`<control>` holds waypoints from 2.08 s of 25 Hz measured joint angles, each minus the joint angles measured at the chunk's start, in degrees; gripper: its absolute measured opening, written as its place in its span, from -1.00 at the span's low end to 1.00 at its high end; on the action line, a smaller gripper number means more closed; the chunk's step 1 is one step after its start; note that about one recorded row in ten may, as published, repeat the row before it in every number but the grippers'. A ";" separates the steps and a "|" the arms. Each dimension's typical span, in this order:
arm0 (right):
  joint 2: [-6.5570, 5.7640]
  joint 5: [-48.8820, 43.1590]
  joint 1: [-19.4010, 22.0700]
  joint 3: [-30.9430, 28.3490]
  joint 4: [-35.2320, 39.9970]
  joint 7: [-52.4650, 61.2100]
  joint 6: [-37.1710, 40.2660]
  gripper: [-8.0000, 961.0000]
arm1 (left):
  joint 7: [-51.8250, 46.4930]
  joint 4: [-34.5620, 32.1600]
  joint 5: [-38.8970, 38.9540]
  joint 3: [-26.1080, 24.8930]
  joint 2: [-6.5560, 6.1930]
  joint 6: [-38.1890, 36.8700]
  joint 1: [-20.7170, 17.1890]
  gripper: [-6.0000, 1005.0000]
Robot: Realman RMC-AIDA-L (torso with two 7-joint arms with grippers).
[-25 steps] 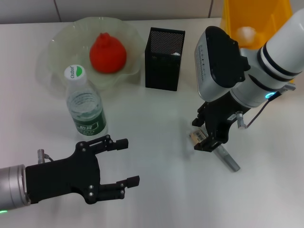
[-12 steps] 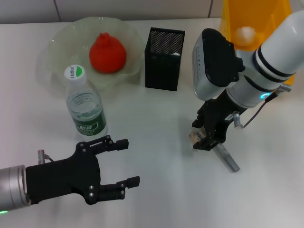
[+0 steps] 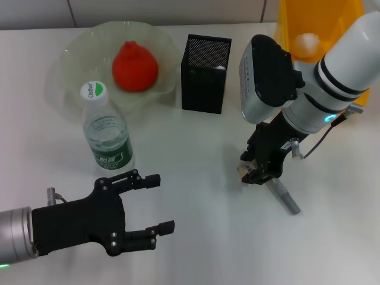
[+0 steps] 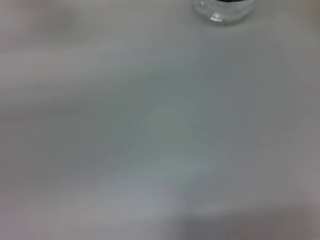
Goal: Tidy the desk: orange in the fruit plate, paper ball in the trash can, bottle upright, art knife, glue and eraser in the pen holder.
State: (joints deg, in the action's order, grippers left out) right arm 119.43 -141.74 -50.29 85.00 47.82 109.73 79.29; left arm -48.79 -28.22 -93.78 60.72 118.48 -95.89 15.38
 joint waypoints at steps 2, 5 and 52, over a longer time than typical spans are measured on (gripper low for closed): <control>0.00 0.03 0.02 -0.02 0.08 0.07 -0.03 -0.03 | -0.02 0.00 0.00 0.00 0.00 0.00 0.00 0.62; 0.00 0.06 0.89 -0.11 2.72 0.81 0.60 -0.05 | -0.09 -0.04 0.00 0.00 0.00 -0.02 0.00 0.62; -0.09 5.94 1.37 -11.20 13.60 8.10 -16.51 -0.03 | 0.45 0.01 0.00 -0.04 0.00 -1.31 -0.18 0.62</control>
State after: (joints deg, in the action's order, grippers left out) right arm 119.34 -135.80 -48.92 73.79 61.42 117.83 62.77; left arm -48.34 -28.20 -93.78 60.68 118.48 -97.20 15.20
